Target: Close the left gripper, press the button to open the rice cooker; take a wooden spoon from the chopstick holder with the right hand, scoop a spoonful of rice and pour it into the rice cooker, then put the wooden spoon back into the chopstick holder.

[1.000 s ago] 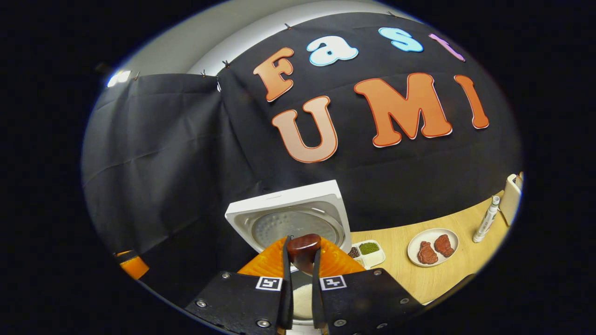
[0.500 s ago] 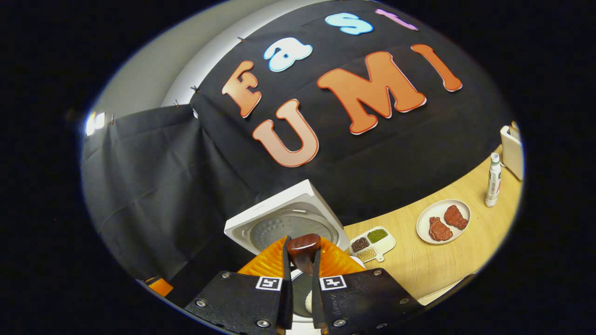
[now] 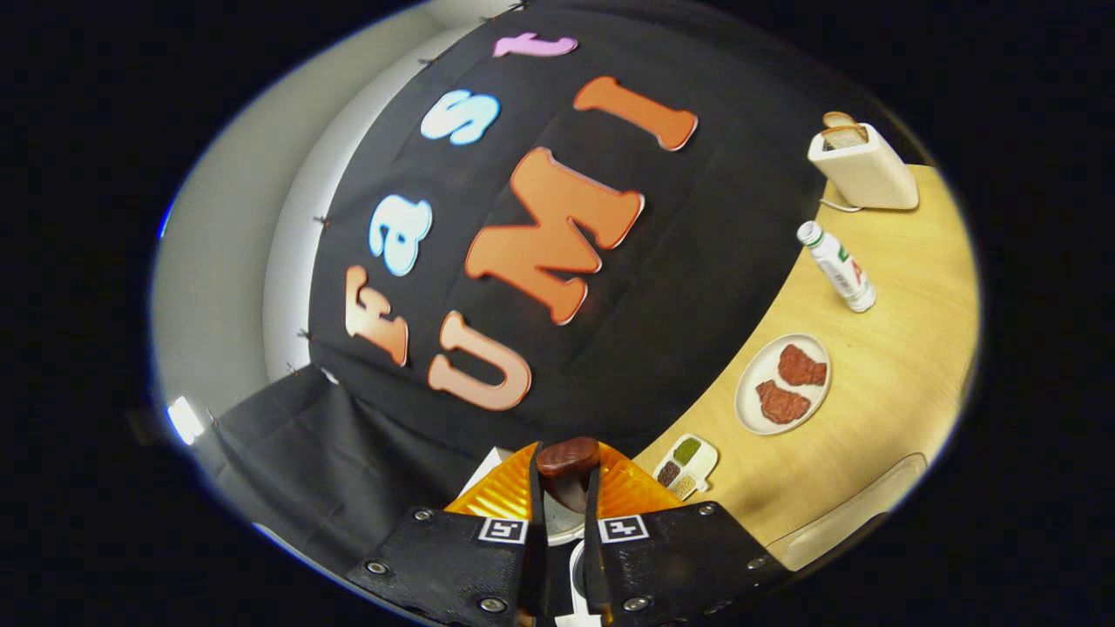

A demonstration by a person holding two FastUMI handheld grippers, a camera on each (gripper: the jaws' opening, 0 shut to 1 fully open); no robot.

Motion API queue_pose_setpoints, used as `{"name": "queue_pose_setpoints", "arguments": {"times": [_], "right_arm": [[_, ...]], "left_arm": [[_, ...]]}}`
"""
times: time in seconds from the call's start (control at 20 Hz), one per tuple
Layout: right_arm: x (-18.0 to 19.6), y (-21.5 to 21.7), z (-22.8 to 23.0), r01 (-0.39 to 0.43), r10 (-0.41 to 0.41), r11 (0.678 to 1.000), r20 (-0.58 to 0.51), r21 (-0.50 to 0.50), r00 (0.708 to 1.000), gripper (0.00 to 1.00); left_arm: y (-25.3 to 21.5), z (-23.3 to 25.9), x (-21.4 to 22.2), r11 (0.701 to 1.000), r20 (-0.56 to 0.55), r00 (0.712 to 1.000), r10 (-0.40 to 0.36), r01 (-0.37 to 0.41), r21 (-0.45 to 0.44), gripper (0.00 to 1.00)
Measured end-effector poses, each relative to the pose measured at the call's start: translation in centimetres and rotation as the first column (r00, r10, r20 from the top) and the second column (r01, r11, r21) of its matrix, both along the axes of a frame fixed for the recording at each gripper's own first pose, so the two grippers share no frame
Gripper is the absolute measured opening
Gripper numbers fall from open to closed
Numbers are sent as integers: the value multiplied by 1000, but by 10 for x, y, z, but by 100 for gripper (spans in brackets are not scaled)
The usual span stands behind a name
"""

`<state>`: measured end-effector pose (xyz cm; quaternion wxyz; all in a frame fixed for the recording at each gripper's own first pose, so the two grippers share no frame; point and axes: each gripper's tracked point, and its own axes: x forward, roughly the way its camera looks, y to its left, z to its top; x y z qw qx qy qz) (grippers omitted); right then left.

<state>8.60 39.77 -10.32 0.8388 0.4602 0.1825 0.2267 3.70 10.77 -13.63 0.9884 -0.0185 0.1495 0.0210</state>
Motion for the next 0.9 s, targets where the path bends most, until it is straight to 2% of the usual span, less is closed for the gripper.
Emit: {"name": "queue_pose_setpoints", "arguments": {"times": [0.15,0.45,0.7,0.9], "right_arm": [[11,-75,-8,123,-122,991,-27,42,992,15],[8,-208,-32,305,-303,952,-59,17,951,15],[-14,-282,-62,374,-380,924,-82,-79,921,16],[-25,-315,-81,400,-415,904,-88,-150,906,15]], "left_arm": [[-17,5,2,1000,11,1000,-24,25,-9,100],[-42,5,3,998,10,998,-56,55,3,100],[-68,0,3,997,-1,997,-76,76,-19,100],[-88,-4,8,995,-11,995,-102,102,-11,100]]}}
